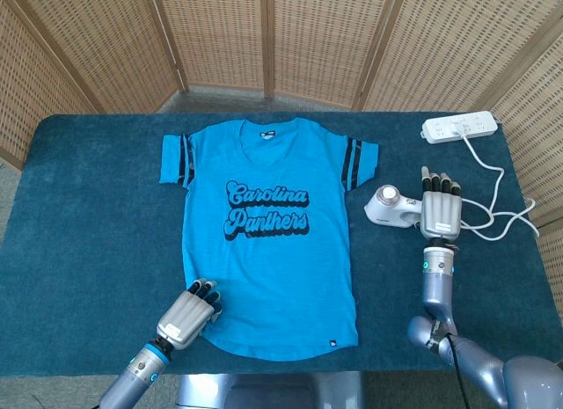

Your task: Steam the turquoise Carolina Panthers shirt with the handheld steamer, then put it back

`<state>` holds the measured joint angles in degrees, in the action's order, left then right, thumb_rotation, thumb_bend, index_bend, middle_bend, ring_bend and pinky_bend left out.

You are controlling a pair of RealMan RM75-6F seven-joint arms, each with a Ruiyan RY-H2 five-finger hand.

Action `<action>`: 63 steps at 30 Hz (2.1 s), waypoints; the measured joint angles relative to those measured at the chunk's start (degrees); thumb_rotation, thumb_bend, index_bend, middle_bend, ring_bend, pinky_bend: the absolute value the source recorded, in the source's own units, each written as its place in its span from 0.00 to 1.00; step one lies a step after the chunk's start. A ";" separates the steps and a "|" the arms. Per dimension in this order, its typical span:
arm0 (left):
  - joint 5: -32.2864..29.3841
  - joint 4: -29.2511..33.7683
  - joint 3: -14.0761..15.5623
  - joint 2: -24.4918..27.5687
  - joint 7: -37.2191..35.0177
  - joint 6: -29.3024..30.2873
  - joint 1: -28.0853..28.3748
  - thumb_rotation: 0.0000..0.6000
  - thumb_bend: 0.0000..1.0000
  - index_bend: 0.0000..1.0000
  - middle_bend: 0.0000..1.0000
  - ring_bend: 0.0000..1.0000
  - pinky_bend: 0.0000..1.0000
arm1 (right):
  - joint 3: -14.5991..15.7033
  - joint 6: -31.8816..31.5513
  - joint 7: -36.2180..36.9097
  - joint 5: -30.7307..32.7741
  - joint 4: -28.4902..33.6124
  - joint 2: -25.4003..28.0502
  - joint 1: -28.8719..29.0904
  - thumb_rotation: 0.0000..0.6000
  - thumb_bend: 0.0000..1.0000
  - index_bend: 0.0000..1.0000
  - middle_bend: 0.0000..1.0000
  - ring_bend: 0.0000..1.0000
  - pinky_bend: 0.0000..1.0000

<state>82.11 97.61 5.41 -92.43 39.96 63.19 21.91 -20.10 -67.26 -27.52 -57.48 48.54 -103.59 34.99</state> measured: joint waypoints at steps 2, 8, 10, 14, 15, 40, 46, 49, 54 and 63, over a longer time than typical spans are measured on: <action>-0.10 0.02 0.00 -0.01 0.04 0.02 0.01 0.93 0.47 0.66 0.36 0.17 0.17 | -0.03 0.41 0.06 0.01 -1.16 -0.48 0.27 1.00 0.38 0.15 0.23 0.19 0.21; -0.56 0.17 -0.01 0.06 0.25 0.11 0.03 0.92 0.47 0.66 0.36 0.17 0.17 | -0.13 2.17 0.55 -0.06 -5.42 -2.14 1.35 1.00 0.38 0.21 0.27 0.22 0.22; -0.65 0.18 -0.03 0.06 0.27 0.17 0.03 0.92 0.47 0.66 0.36 0.17 0.17 | -0.20 2.92 0.82 -0.13 -6.91 -2.67 1.79 1.00 0.38 0.24 0.28 0.23 0.23; -0.88 0.14 -0.02 -0.06 0.37 0.04 0.11 0.93 0.47 0.66 0.36 0.17 0.17 | -0.22 3.70 1.59 -0.64 -8.53 -3.31 2.43 1.00 0.38 0.30 0.32 0.29 0.24; -0.91 0.12 -0.02 -0.12 0.40 0.01 0.14 0.92 0.47 0.66 0.36 0.17 0.17 | -0.20 3.94 1.72 -0.76 -8.79 -3.39 2.53 1.00 0.38 0.31 0.33 0.30 0.24; -1.68 -0.02 0.12 -0.19 0.37 0.29 0.27 0.93 0.47 0.66 0.36 0.17 0.17 | -1.01 8.53 3.84 -1.25 -14.90 -5.75 5.09 1.00 0.38 0.58 0.59 0.57 0.50; -1.91 -0.26 0.14 -0.50 0.36 0.08 0.40 0.92 0.47 0.66 0.36 0.17 0.17 | -1.26 8.51 7.64 -2.10 -15.79 -5.98 5.28 1.00 0.38 0.63 0.64 0.63 0.55; -1.95 -0.34 0.16 -0.59 0.33 0.09 0.43 0.92 0.47 0.66 0.36 0.17 0.17 | -1.40 8.53 9.59 -2.44 -15.77 -5.96 5.20 1.00 0.38 0.64 0.65 0.65 0.59; -1.98 -0.44 0.25 -0.66 0.29 0.25 0.38 0.91 0.47 0.66 0.36 0.17 0.17 | -2.35 8.82 14.02 -2.36 -13.70 -5.40 4.86 1.00 0.38 0.66 0.67 0.67 0.61; -1.90 -0.47 0.41 -0.75 0.26 0.39 0.38 0.93 0.47 0.66 0.35 0.17 0.17 | -5.04 9.45 18.48 -0.26 -4.82 -2.40 3.50 1.00 0.38 0.67 0.68 0.68 0.63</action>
<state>80.21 97.14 5.82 -93.18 40.22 63.58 22.29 -25.14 -57.81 -9.04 -57.74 43.72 -105.99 38.49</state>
